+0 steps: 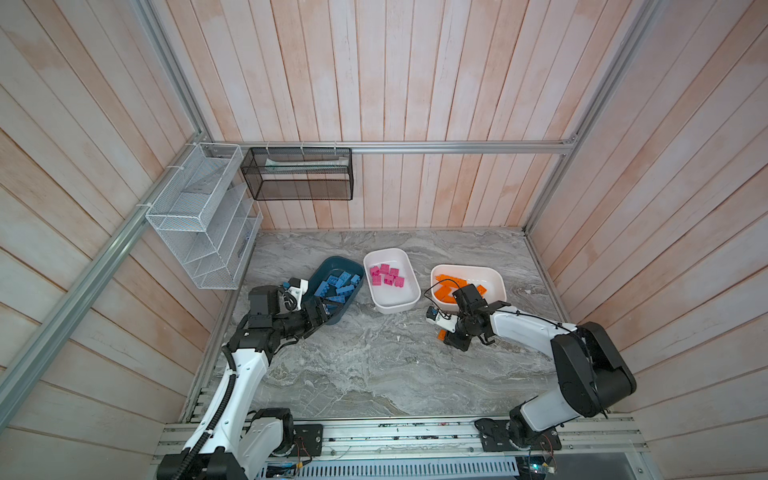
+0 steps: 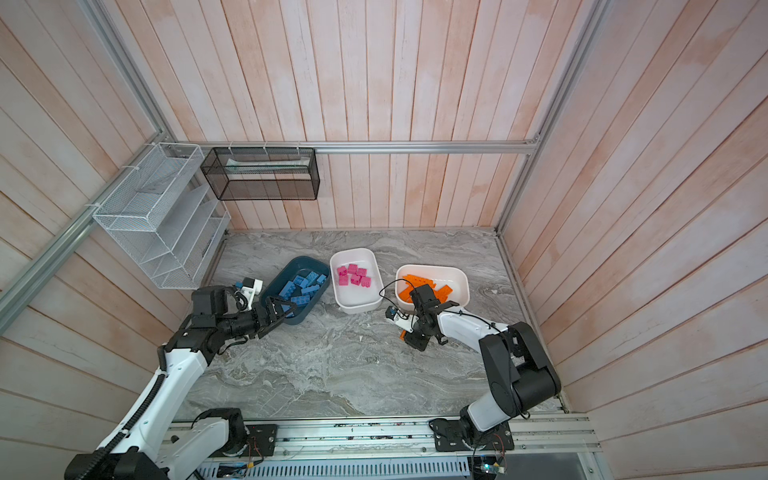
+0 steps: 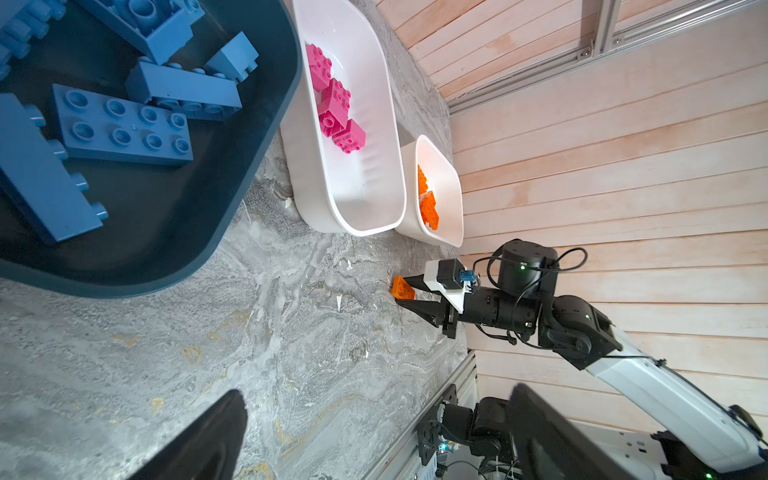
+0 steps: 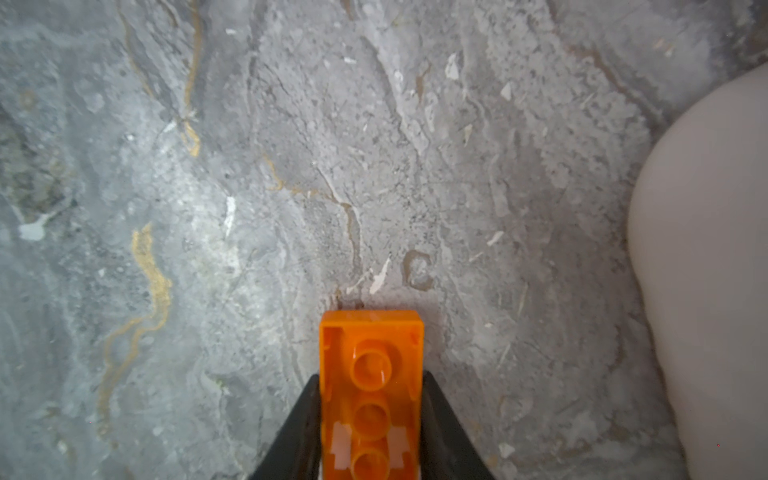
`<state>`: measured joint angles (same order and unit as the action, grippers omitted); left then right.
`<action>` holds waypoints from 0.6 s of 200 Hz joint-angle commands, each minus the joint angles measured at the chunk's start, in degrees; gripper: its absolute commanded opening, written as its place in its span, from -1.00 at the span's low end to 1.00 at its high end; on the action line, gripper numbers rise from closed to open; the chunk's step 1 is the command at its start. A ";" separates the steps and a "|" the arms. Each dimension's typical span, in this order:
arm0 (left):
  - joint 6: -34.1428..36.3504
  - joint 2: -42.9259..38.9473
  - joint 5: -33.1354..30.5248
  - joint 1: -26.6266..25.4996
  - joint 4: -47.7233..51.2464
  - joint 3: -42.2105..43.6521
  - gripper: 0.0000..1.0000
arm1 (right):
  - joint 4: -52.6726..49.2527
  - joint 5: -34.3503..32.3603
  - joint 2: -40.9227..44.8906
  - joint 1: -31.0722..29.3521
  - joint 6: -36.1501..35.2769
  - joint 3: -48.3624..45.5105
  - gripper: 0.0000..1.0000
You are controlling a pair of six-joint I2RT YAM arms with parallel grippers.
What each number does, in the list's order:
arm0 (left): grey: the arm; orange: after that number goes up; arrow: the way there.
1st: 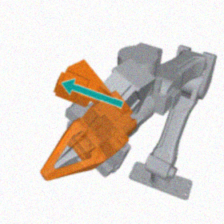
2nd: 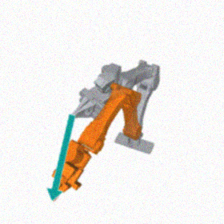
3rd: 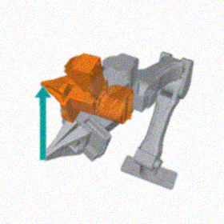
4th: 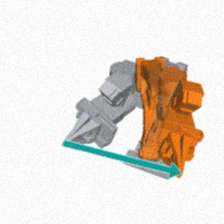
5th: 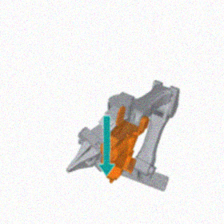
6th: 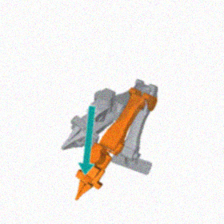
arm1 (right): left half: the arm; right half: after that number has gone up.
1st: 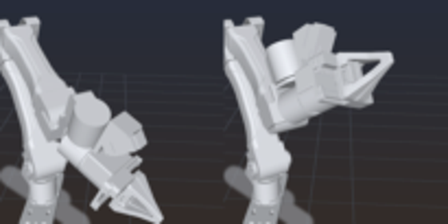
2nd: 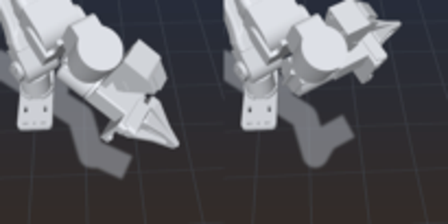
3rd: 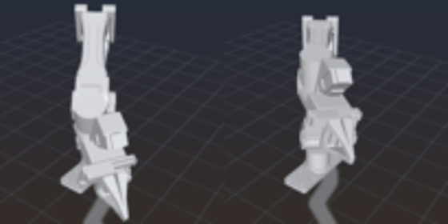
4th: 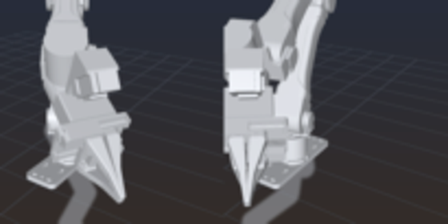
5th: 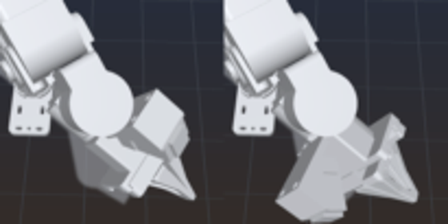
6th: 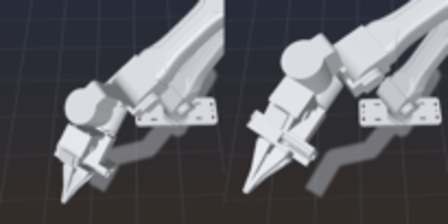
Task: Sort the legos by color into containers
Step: 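Carry the orange brick with the right gripper into the orange tub and release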
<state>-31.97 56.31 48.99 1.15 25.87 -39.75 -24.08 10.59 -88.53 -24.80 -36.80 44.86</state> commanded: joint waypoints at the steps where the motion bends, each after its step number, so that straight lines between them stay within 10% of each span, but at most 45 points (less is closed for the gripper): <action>1: 1.65 -0.86 -0.21 0.43 0.93 -1.74 1.00 | -0.74 -1.25 -1.47 0.69 1.20 -0.09 -0.49; 80: 1.24 0.35 0.83 0.52 -0.42 -2.88 0.99 | -3.07 -1.23 12.42 10.19 4.27 9.43 -0.63; 120: 0.08 1.47 1.37 0.50 -2.77 -2.80 1.00 | 0.65 -7.94 5.30 18.17 3.41 14.73 -0.62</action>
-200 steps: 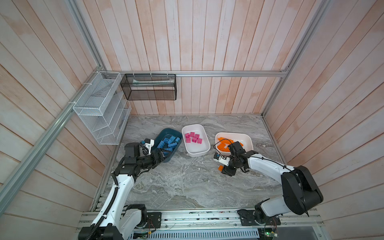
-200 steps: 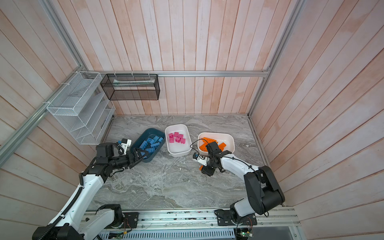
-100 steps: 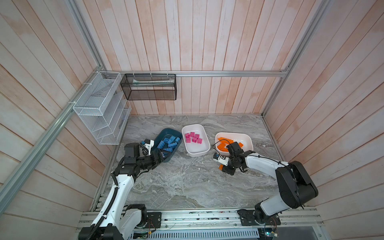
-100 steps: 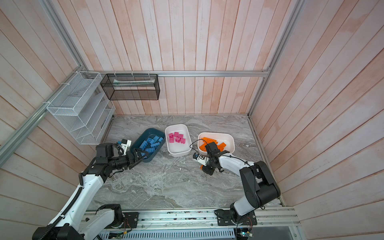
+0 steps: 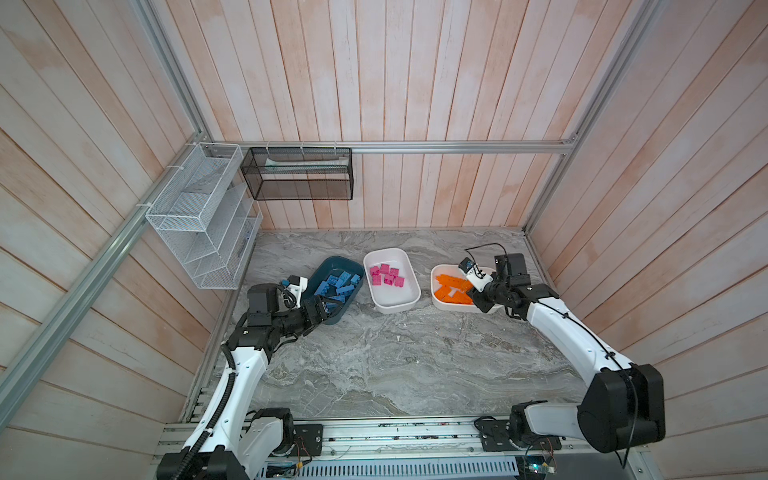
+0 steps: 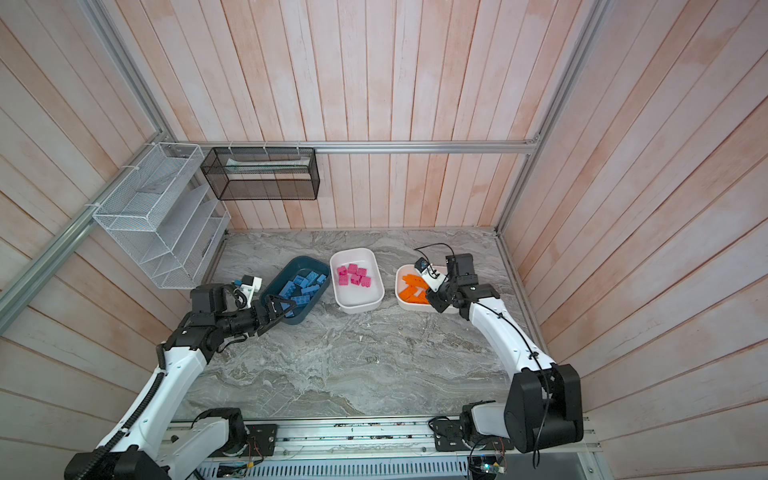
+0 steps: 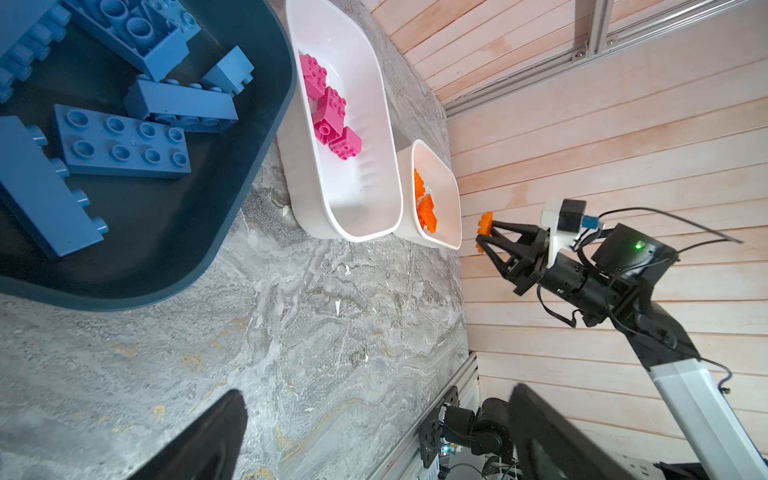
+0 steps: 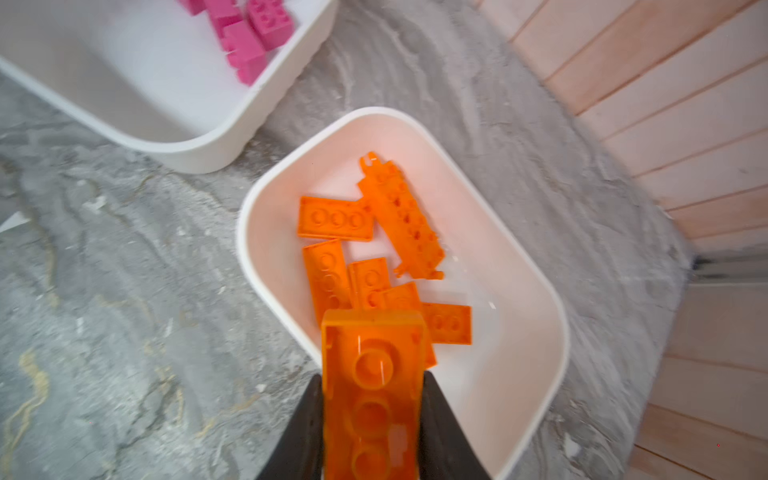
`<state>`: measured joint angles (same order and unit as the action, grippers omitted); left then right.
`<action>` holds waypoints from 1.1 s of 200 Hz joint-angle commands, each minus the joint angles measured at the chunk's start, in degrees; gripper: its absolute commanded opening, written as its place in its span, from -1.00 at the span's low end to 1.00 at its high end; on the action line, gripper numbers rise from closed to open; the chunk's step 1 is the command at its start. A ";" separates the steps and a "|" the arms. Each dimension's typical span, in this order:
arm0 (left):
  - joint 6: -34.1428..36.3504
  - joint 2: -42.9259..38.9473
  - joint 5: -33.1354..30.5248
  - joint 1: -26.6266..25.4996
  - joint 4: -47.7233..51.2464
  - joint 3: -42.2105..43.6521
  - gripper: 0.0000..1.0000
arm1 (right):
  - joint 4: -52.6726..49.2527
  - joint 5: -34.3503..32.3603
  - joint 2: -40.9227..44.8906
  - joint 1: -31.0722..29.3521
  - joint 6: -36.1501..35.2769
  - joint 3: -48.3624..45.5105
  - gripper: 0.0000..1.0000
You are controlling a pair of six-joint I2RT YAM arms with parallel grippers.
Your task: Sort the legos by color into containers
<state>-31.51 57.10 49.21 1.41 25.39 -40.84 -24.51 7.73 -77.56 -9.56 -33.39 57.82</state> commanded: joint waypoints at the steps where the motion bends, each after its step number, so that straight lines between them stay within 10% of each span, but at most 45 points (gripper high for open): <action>1: -0.34 0.75 1.15 0.25 -2.32 -1.75 1.00 | 1.24 -5.08 -5.89 3.09 0.00 1.85 -0.62; 84: 1.00 0.20 0.05 0.69 -0.39 -1.70 1.00 | 10.91 -4.87 -24.57 5.24 -0.49 9.70 -0.46; 137: 1.96 0.97 -0.26 0.94 -0.18 -1.74 1.00 | 9.11 -3.90 -23.81 5.47 -1.69 10.68 0.07; 176: 7.50 2.37 -5.38 2.54 3.44 -4.70 1.00 | 13.74 3.91 -12.29 7.18 7.87 3.97 0.21; 220: 15.07 4.66 -23.92 7.20 1.26 -5.44 1.00 | 30.08 1.94 -0.24 10.87 29.12 -10.84 0.81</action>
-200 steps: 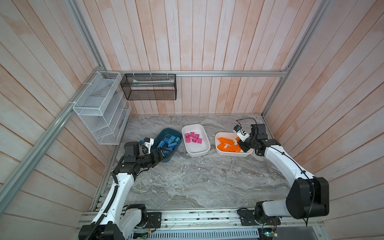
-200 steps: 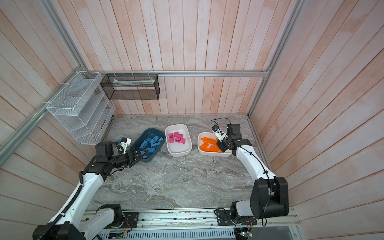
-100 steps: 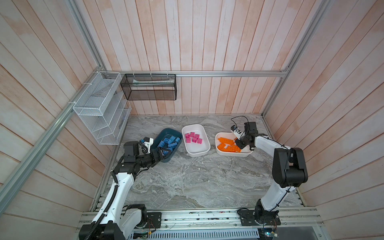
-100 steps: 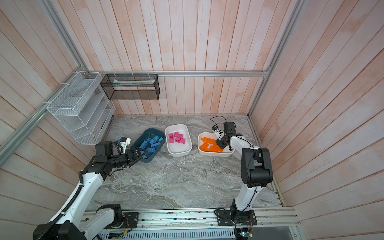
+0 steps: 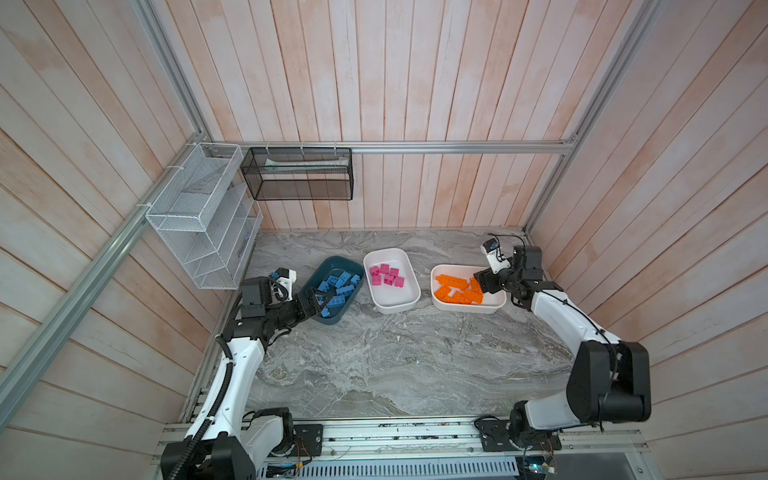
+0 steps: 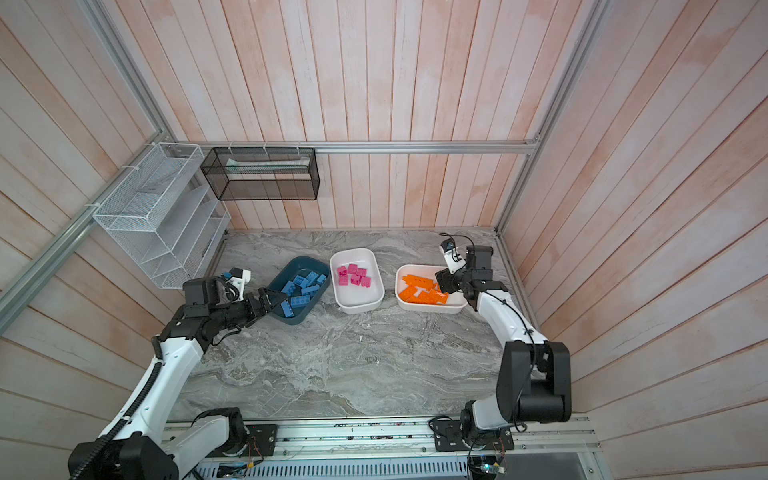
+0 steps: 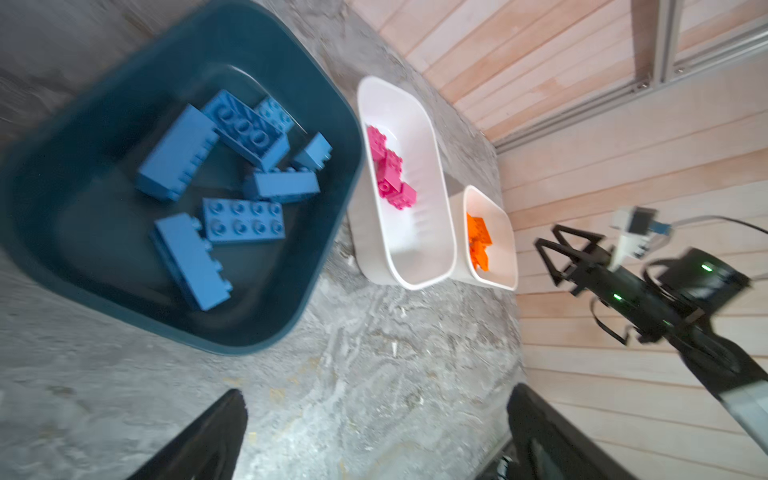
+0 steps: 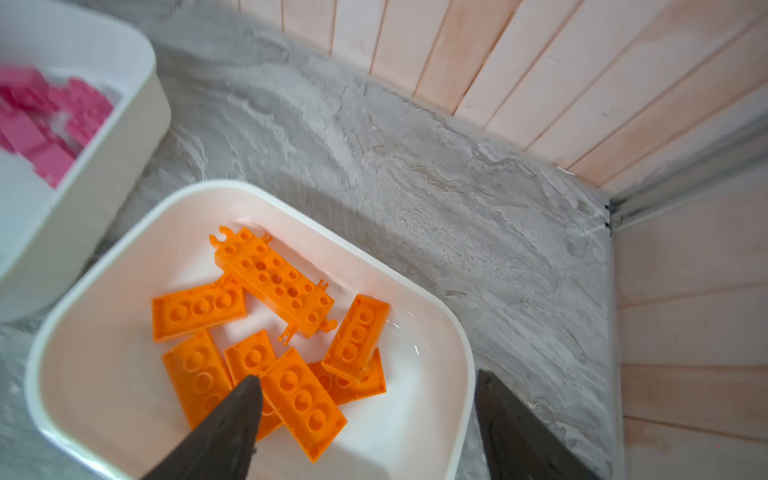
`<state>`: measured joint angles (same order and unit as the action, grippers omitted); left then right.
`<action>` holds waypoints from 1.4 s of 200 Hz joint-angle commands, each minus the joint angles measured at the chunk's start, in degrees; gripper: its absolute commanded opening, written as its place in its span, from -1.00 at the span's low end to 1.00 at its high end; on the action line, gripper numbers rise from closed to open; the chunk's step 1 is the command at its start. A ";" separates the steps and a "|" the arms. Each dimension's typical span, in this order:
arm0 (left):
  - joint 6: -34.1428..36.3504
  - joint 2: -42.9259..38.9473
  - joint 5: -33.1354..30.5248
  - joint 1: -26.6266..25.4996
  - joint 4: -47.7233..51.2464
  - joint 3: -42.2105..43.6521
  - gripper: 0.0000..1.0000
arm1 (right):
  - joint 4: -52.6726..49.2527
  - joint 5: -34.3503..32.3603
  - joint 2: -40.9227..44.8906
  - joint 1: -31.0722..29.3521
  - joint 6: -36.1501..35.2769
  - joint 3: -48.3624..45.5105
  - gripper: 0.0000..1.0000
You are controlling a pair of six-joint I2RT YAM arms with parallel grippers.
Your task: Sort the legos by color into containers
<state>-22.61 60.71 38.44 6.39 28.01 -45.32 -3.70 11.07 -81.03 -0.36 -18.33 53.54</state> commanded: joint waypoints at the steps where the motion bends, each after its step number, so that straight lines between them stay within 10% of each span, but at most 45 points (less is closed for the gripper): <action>1: 6.44 1.06 -13.66 2.31 -1.50 -0.89 1.00 | 9.56 -1.76 3.37 1.72 14.26 -6.89 0.82; 45: 11.93 2.02 -36.18 3.01 -25.77 9.95 0.99 | 29.85 -14.00 13.67 5.17 22.69 -24.73 0.93; 128: 24.48 12.67 -29.64 2.44 -69.78 25.14 0.99 | 67.36 -3.64 3.63 7.48 22.05 -41.03 0.96; 168: 26.48 16.95 -25.79 2.57 -69.16 23.34 0.99 | 80.06 0.30 -7.11 7.15 21.19 -42.20 0.96; 280: 23.37 18.13 -17.35 0.87 -76.95 26.10 0.99 | 73.35 -2.55 -6.15 5.51 19.82 -39.70 0.96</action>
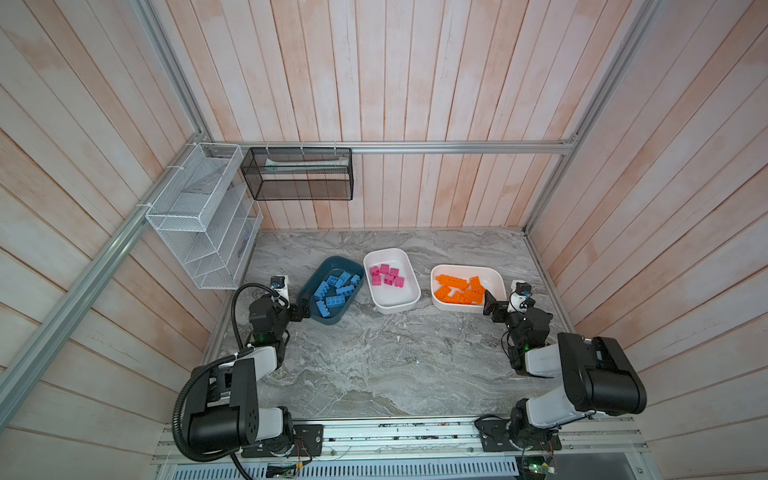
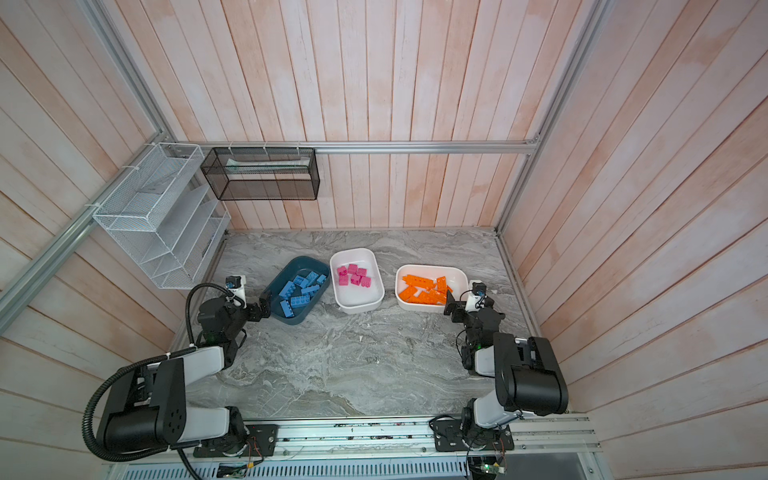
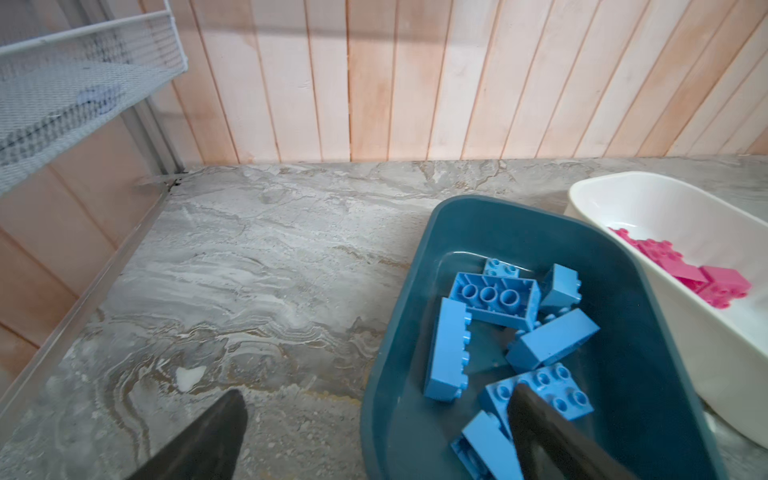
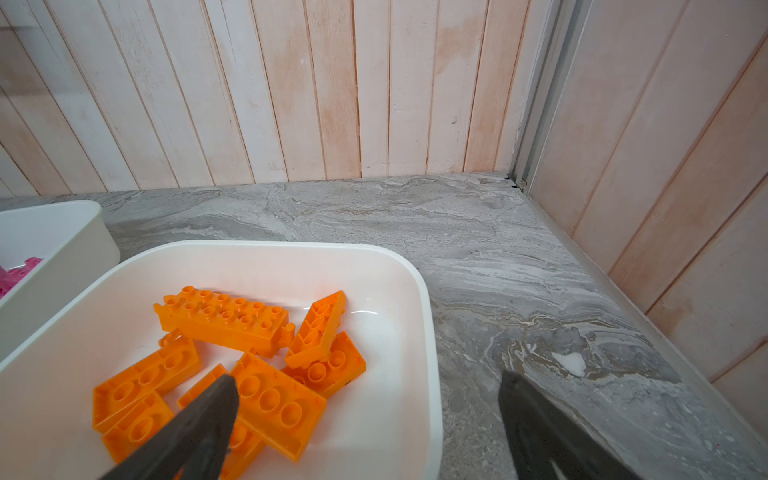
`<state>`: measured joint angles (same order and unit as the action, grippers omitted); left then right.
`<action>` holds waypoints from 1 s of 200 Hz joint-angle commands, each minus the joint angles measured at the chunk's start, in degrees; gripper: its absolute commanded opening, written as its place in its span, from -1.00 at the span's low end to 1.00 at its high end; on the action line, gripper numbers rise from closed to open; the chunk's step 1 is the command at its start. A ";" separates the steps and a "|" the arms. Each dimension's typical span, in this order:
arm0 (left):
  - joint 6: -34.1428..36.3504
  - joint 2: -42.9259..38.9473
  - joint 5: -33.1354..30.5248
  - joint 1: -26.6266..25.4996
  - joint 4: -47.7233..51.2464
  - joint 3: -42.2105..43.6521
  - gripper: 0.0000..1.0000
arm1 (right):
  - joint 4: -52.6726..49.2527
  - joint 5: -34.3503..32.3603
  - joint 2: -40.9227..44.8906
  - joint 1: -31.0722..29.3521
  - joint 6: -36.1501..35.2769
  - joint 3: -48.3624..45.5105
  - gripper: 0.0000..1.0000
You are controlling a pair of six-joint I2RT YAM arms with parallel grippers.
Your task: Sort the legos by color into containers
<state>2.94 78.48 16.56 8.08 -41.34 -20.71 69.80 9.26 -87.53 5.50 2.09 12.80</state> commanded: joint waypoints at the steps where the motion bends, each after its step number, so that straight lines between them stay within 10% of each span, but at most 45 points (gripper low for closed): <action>1: -2.25 0.45 4.45 -0.89 -7.87 1.52 0.99 | -0.13 -0.73 0.34 -0.33 -0.59 1.06 0.96; 84: -1.82 9.36 1.83 -3.06 -23.81 5.45 0.99 | -0.81 -4.69 0.34 -1.10 -0.06 1.35 0.96; 200: -1.49 8.73 1.86 -3.07 -19.92 4.01 0.99 | -1.86 -8.19 0.42 -2.86 -0.98 1.79 0.96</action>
<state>1.48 87.00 19.00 5.17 -58.81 -16.27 68.75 2.35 -87.53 2.72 1.48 13.50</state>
